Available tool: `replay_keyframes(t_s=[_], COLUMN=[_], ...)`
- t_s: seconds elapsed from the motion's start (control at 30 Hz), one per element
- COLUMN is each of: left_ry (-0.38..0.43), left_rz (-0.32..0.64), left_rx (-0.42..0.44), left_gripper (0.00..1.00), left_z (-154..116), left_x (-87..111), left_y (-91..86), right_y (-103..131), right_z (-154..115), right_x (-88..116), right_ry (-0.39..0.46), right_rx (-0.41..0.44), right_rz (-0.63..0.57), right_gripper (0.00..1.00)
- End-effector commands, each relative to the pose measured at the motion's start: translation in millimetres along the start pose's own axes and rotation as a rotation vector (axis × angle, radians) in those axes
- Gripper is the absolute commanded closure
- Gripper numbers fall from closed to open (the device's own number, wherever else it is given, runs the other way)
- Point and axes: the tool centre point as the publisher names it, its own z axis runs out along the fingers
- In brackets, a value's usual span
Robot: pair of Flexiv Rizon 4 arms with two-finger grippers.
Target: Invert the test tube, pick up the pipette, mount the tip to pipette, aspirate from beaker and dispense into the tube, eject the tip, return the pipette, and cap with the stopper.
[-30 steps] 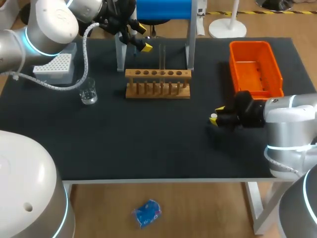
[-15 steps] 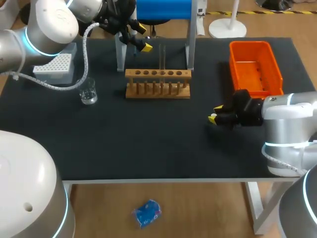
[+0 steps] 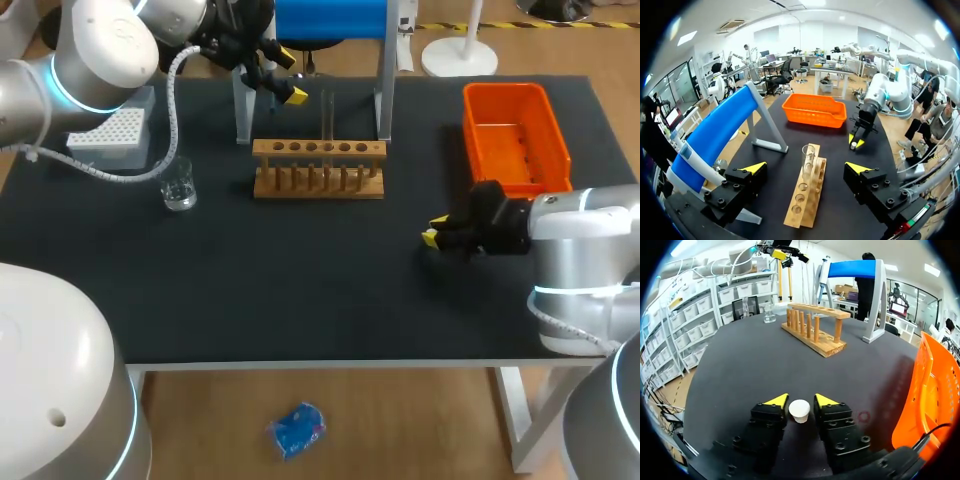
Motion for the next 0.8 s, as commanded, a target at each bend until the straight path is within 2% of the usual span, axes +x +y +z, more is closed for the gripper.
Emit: replay_keyframes(t_s=[0.03, 0.07, 0.1, 0.13, 0.5, 0.8], left_ry=[0.0, 0.0, 0.0, 0.0, 0.0, 0.0], left_rz=[0.002, 0.002, 0.002, 0.002, 0.002, 0.002], left_rx=[0.004, 0.004, 0.004, 0.004, 0.004, 0.004], left_gripper=[0.0, 0.0, 0.0, 0.0, 0.0, 0.0], left_z=[0, 0, 0, 0, 0, 0], left_x=[-0.2, -0.2, -0.2, -0.2, -0.2, -0.2], left_y=[1.1, 1.1, 1.1, 1.1, 1.1, 1.1], right_y=[-1, -1, -1, -1, 4, 33], right_z=[-1, -1, -1, -2, -10, -33], right_x=[1, 1, 1, 1, 3, 3], right_ry=[-0.002, -0.002, -0.003, -0.004, -0.008, 0.008], right_rx=[0.002, 0.002, 0.003, 0.003, -0.007, -0.014], right_rz=[0.0, 0.0, 0.0, 0.0, -0.01, -0.084], right_gripper=[0.81, 0.82, 0.94, 1.0, 1.0, 1.0])
